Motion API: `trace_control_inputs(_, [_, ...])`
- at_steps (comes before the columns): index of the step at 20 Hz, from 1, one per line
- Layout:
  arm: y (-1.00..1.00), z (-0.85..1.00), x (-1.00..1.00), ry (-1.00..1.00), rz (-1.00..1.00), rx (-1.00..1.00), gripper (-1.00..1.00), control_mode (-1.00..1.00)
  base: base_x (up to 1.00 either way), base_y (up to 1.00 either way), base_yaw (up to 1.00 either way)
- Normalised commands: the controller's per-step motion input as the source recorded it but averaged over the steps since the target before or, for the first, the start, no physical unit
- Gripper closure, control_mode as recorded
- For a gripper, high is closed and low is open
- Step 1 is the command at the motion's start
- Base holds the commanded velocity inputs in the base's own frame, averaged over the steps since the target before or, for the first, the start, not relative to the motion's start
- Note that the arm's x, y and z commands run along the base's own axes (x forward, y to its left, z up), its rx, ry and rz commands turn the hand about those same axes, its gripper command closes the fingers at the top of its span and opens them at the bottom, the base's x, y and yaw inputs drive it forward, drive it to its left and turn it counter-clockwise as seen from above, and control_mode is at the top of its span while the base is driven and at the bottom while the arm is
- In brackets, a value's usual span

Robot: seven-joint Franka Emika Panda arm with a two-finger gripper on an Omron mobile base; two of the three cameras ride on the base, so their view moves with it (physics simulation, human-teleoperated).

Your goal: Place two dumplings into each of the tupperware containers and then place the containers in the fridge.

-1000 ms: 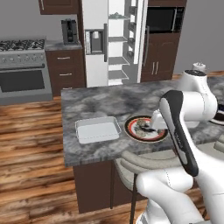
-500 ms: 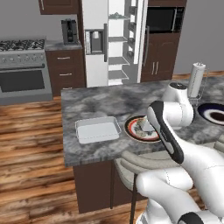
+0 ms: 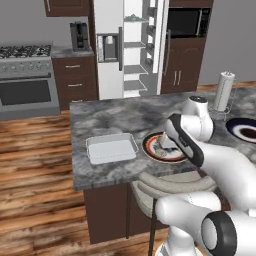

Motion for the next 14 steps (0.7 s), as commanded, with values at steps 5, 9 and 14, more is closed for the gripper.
trace_control_inputs(5, [0.0,-0.62,0.62,0.08,0.02,0.0,-1.0,-1.0,0.0,0.0,0.0])
trace_control_inputs(9, [0.0,-0.17,0.7,0.08,0.0,0.0,-1.0,-1.0,0.0,0.0,0.0])
trace_control_inputs(14, [0.0,-0.36,0.7,0.08,0.0,0.0,-1.0,-1.0,0.0,0.0,0.0])
